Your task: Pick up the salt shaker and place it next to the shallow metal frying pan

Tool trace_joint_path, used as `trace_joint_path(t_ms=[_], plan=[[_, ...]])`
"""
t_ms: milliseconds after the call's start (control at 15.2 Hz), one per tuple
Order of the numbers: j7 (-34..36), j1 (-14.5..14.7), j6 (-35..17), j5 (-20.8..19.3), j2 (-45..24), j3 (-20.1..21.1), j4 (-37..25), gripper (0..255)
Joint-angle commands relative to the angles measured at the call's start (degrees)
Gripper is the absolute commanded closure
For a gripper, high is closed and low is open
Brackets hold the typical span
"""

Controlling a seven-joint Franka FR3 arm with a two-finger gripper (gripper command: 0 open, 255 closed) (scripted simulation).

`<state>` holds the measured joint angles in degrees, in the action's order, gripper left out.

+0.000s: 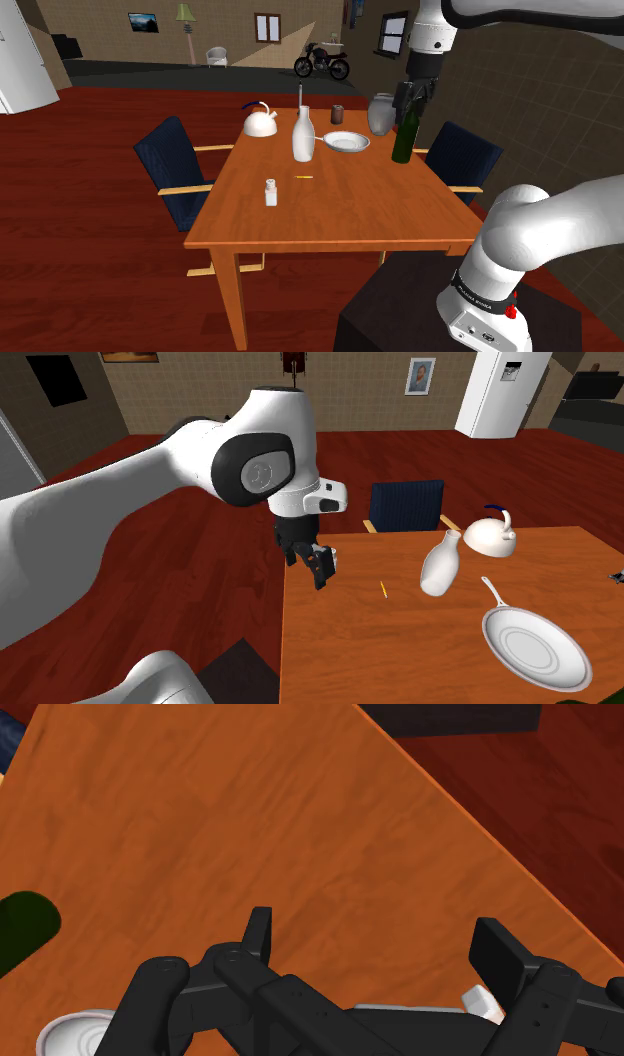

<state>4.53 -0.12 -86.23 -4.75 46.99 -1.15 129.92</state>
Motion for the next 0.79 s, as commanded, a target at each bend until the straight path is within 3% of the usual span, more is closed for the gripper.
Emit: trace_joint_path(t_ms=[0, 726], plan=[[0.0, 0.0, 0.0, 0.0, 0.0, 0.0, 0.0, 0], [5.5, 2.2, -15.0, 2.0, -18.4, 5.4, -2.0, 0]])
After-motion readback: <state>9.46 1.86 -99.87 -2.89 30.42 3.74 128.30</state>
